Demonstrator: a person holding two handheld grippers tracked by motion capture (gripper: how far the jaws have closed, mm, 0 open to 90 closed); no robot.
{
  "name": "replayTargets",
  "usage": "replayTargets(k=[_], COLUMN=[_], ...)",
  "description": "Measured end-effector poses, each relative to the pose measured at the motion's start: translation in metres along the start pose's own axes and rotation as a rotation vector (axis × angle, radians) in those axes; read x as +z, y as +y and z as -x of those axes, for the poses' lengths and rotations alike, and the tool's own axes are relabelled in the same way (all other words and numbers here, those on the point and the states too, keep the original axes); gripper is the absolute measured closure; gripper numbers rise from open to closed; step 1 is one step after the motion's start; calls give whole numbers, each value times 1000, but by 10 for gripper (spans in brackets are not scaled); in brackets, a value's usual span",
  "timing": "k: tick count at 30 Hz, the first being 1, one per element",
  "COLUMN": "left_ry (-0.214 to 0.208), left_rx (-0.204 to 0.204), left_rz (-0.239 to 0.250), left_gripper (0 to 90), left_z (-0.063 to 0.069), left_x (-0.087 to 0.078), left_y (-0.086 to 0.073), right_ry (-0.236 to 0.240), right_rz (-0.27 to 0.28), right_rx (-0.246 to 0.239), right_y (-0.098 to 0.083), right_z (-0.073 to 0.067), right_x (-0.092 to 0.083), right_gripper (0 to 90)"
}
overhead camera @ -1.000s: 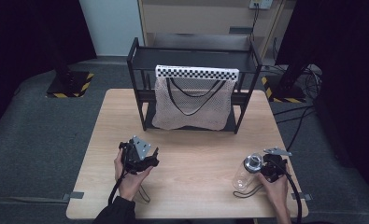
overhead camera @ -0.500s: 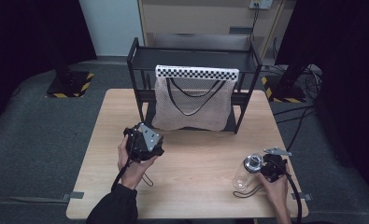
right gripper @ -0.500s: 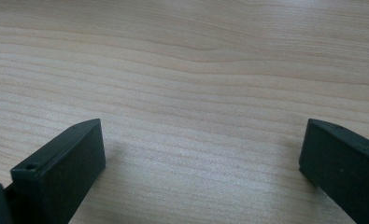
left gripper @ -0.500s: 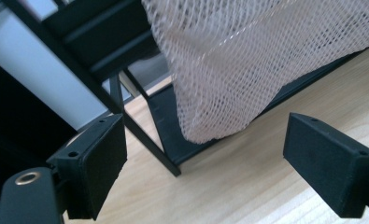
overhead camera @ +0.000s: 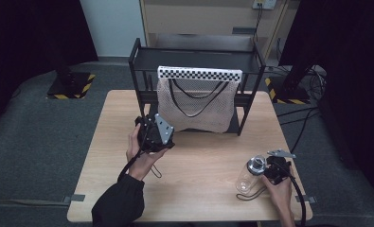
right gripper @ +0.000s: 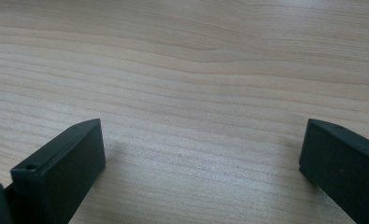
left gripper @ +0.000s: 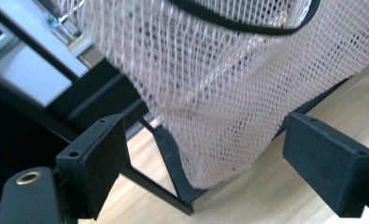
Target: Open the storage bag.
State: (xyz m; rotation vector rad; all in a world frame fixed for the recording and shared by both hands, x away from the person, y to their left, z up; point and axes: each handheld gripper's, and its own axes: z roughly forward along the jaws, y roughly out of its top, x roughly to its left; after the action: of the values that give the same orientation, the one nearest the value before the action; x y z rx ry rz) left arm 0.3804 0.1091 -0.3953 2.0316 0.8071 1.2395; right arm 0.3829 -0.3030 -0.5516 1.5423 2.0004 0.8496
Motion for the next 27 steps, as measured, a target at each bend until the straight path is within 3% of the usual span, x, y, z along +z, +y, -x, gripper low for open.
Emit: replayTargets(k=[20,27], left_ry=[-9,-7], left_rx=[150,224], left_rz=[4,22], left_gripper=[133,135], left_z=[8,16], left_x=[21,24], left_y=[30,40], right_ry=[0,0], right_rz=[0,0], right_rx=[0,0], right_y=[0,0], right_z=[0,0], right_x=[0,0], right_gripper=[3,3])
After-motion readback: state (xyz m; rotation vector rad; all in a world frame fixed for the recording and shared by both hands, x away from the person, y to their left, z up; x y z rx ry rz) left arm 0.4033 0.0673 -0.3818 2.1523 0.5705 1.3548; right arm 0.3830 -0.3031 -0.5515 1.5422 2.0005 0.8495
